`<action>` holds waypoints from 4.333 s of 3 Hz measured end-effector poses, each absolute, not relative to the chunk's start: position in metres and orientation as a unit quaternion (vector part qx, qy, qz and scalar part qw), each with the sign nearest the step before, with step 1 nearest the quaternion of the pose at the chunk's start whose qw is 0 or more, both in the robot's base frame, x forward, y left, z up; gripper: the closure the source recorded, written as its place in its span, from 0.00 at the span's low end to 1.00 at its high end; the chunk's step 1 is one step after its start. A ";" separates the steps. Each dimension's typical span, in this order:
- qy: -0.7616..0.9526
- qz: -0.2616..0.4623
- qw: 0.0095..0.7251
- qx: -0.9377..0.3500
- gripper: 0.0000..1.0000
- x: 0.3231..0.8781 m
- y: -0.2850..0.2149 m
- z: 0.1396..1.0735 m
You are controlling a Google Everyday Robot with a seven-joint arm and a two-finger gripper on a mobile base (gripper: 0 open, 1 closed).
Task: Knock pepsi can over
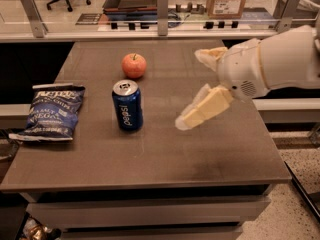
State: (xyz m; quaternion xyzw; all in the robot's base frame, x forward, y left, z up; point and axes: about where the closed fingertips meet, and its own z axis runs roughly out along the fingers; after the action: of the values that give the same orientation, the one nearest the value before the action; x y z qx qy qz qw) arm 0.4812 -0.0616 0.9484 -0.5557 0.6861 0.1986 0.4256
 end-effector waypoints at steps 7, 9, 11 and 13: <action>0.614 0.387 0.466 -0.505 0.00 0.523 0.093 0.881; 0.606 0.394 0.497 -0.480 0.00 0.526 0.083 0.873; 0.602 0.384 0.521 -0.468 0.09 0.521 0.062 0.880; 0.600 0.381 0.525 -0.467 0.49 0.519 0.061 0.881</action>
Offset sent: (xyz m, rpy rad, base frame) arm 0.0029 0.1403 -0.0017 0.3202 -0.0606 0.1911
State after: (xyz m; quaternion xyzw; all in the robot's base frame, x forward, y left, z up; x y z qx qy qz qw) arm 0.5194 0.0608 0.8808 -0.4673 0.6002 0.3814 0.5253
